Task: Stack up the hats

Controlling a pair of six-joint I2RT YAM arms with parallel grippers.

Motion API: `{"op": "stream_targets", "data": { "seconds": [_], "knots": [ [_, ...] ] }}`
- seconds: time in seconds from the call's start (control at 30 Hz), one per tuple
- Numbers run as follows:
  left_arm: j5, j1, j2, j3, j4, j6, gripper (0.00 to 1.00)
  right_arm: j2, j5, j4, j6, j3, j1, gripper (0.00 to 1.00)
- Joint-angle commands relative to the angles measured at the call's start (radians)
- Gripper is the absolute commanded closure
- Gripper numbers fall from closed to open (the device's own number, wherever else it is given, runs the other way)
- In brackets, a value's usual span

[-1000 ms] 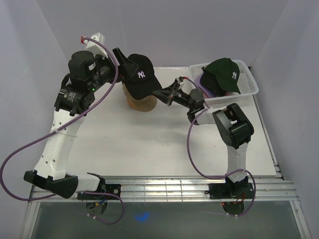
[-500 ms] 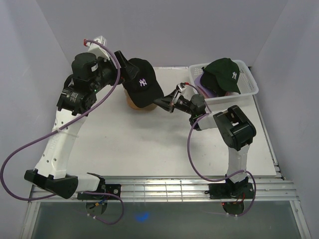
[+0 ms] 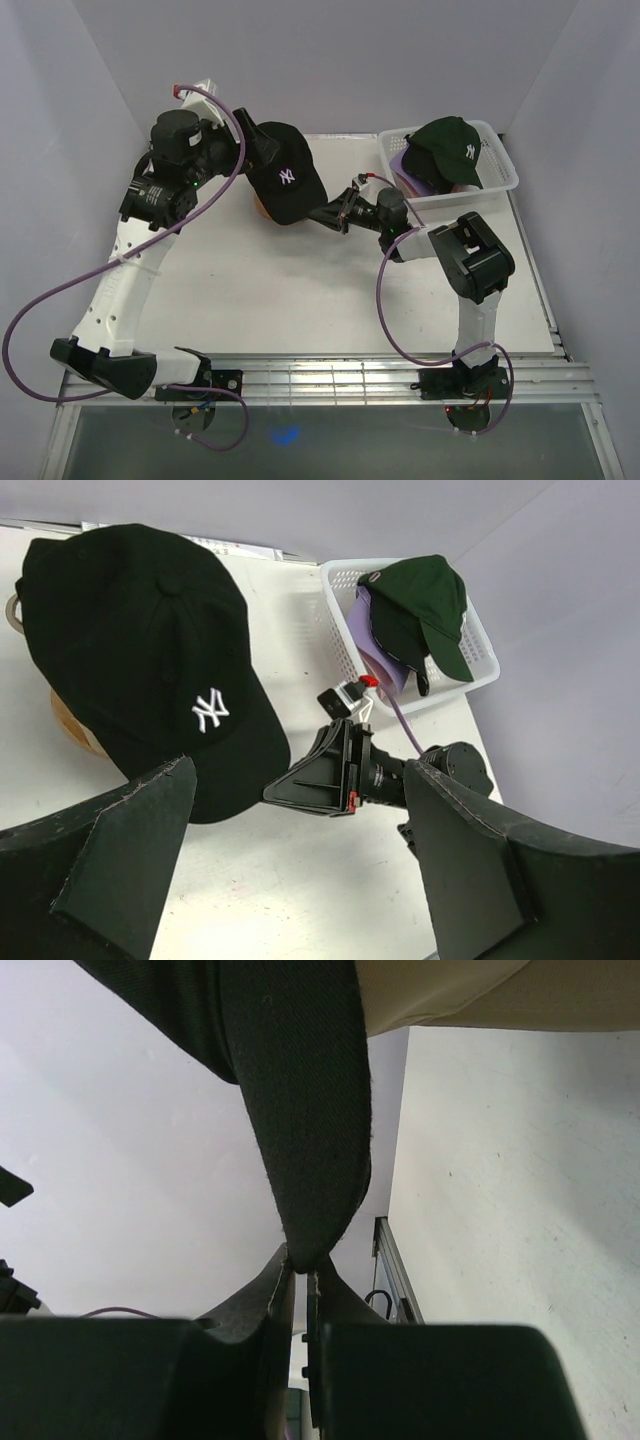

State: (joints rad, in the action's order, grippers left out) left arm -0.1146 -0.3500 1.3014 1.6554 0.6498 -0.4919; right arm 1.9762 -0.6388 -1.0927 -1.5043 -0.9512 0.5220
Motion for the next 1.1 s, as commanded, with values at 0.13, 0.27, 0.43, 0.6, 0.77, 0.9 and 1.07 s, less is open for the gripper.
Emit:
{"op": "stream_targets", "data": {
  "seconds": [0.13,0.27,0.43,0.6,0.77,0.9,1.07],
  "knots": [
    [0.018,0.005,-0.024,-0.034,-0.025,0.018,0.05,-0.016,-0.010,0.194,0.004,-0.004,0.006,0.92],
    [0.015,0.006,-0.024,-0.063,-0.036,0.012,0.05,-0.020,0.010,0.257,-0.017,0.005,0.001,0.92],
    [0.015,0.009,-0.024,-0.097,-0.059,0.006,0.05,-0.019,0.044,0.425,0.029,-0.052,0.000,0.92],
    [0.020,0.016,-0.019,-0.126,-0.073,0.003,0.05,0.006,0.065,0.543,0.067,-0.104,-0.002,0.92],
    [0.021,0.020,-0.011,-0.132,-0.076,0.001,0.05,0.049,0.060,0.657,0.070,-0.176,-0.005,0.92],
    [0.024,0.023,-0.016,-0.138,-0.076,0.001,0.05,0.069,0.062,0.695,0.069,-0.202,-0.007,0.92],
    [0.029,0.028,-0.022,-0.151,-0.076,0.009,0.06,0.093,0.054,0.753,0.093,-0.248,-0.014,0.70]
  ]
}}
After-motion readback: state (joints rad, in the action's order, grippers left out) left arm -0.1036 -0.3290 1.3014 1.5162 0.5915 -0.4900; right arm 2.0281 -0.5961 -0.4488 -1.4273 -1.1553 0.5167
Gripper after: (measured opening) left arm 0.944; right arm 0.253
